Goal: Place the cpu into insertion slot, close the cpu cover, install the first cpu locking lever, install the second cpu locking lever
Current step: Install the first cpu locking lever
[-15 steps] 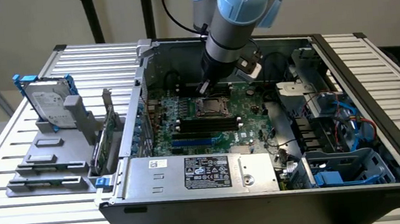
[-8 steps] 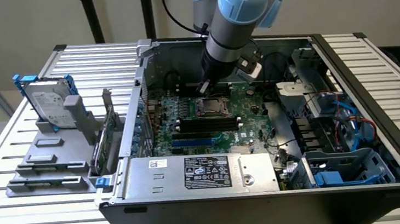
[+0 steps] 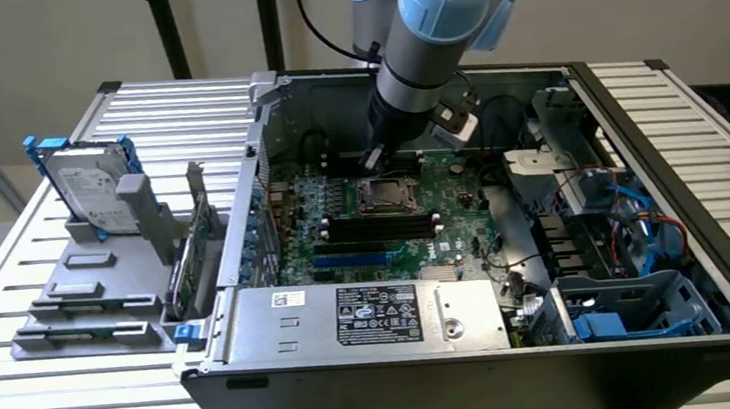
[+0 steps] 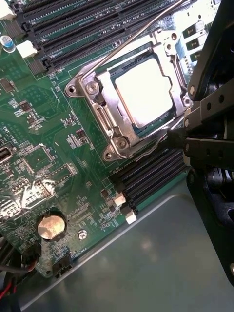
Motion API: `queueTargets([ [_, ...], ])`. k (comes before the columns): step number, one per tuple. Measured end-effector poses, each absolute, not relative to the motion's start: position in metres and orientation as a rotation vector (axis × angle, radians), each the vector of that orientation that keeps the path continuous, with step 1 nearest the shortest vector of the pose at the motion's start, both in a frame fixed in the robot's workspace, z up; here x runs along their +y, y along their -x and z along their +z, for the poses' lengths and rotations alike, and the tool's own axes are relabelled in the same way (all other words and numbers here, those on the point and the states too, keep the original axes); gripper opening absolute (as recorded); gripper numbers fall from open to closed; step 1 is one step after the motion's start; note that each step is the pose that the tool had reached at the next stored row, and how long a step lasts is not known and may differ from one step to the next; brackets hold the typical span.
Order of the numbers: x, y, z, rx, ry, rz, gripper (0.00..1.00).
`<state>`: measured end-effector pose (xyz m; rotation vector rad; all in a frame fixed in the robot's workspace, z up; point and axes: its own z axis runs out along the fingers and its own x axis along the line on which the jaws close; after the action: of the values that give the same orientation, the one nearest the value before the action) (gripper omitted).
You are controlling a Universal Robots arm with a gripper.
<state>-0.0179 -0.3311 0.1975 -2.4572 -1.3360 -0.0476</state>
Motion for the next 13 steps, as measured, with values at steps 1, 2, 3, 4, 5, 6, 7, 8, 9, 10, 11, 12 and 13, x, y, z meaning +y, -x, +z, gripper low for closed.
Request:
queueTargets([
  [1,-0.3311,0.0174,0.1975,-1.336,2.458,-0.047,0.11],
  [2,-0.3311,0.0168,0.1976,-1.336,2.459,-0.046,0.11],
  [3,-0.3311,0.0162,0.1976,-1.336,2.459,-0.044,0.11],
  [4,-0.3311,0.0156,0.1976,-1.336,2.459,-0.043,0.11],
  [5,-0.3311,0.015,0.1976,-1.336,2.459,-0.041,0.11],
  [6,-0.3311,0.0145,0.1976,-1.335,2.459,-0.039,0.11],
  [7,-0.3311,0.0139,0.1976,-1.335,2.459,-0.038,0.11],
  [8,-0.3311,0.0134,0.1976,-1.335,2.459,-0.037,0.11],
  [9,-0.3311,0.0128,0.1976,-1.335,2.459,-0.036,0.11],
  [10,-0.3311,0.0122,0.1975,-1.334,2.459,-0.035,0.11],
  [11,-0.3311,0.0117,0.1975,-1.334,2.459,-0.034,0.11],
  [12,-0.3311,0.0111,0.1975,-1.334,2.459,-0.034,0.11],
  [13,-0.3311,0.0106,0.1974,-1.334,2.459,-0.034,0.11],
])
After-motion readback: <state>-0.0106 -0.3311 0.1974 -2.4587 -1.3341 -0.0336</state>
